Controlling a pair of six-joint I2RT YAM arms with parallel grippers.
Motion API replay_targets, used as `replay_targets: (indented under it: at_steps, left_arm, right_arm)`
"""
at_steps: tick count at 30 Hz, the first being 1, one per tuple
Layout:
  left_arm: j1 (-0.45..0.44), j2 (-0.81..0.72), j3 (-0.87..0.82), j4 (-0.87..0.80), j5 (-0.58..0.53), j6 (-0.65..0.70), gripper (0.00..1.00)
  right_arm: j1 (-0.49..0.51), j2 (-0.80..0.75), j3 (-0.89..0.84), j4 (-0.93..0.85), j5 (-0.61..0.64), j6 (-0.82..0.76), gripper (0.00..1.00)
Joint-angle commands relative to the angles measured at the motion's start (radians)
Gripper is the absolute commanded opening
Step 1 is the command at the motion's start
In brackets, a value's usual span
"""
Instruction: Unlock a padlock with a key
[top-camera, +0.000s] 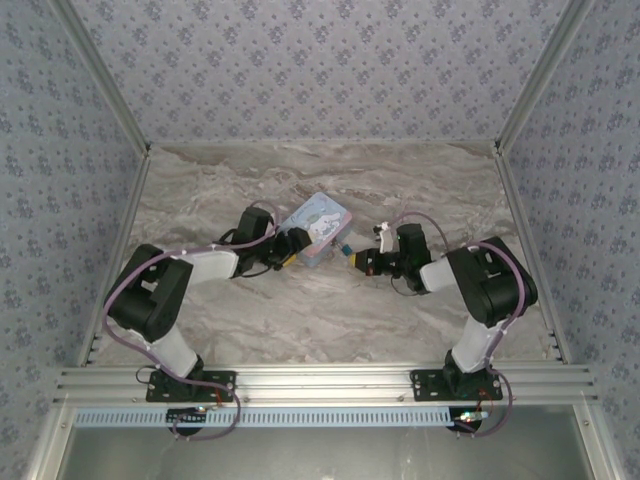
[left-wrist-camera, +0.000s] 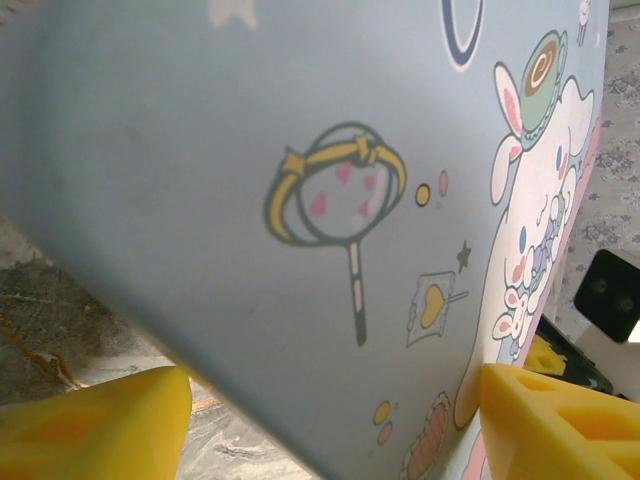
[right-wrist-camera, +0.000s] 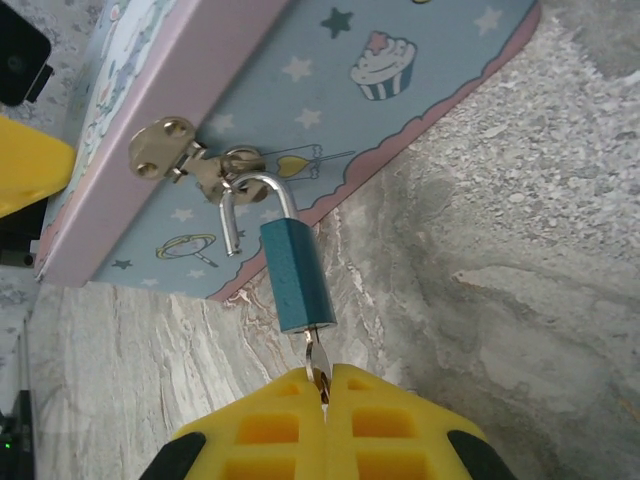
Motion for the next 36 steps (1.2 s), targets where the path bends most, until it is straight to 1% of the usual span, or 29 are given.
replay_targets:
  at_steps: [1,4,7,10,13,18,20,23,27,31,36]
  left_arm:
    - [-0.007,0.000,-0.038,-0.130,-0.040,0.005,0.74]
    - [-0.007,-0.004,-0.034,-0.136,-0.043,0.010,0.74]
    - [-0.002,-0.008,-0.034,-0.140,-0.043,0.013,0.74]
    - [0.008,-0.014,-0.039,-0.146,-0.045,0.019,0.74]
    - [0.017,-0.022,-0.043,-0.157,-0.046,0.030,0.74]
    - [0.026,-0.034,-0.046,-0.171,-0.046,0.041,0.74]
    - [0.026,-0.037,-0.046,-0.173,-0.046,0.044,0.75]
    - [0.027,-0.042,-0.049,-0.181,-0.050,0.053,0.75]
    - [0.029,-0.044,-0.047,-0.187,-0.045,0.060,0.75]
    - [0.029,-0.048,-0.046,-0.191,-0.043,0.064,0.75]
    - [0.029,-0.047,-0.046,-0.191,-0.040,0.066,0.75]
  right_arm:
    - [-0.022,0.055,0.022,-0.019,-0.036,0.082,0.00]
    - [-0.024,0.078,0.036,-0.029,-0.054,0.102,0.00]
    - [-0.031,0.073,0.033,-0.047,-0.036,0.100,0.00]
    - [-0.042,0.057,0.018,-0.058,-0.015,0.093,0.13]
    - [-0.054,0.046,0.009,-0.085,-0.003,0.075,0.21]
    - [-0.074,-0.003,-0.018,-0.123,0.010,0.039,0.32]
    - [-0.077,-0.032,-0.023,-0.133,0.006,0.019,0.36]
    - [-0.078,-0.075,-0.023,-0.127,-0.024,0.000,0.44]
    - [-0.069,-0.111,-0.003,-0.086,-0.067,0.000,0.59]
    - [-0.033,-0.098,0.048,-0.074,-0.096,-0.009,0.71]
    - [0.012,-0.027,0.137,-0.081,-0.132,-0.008,0.78]
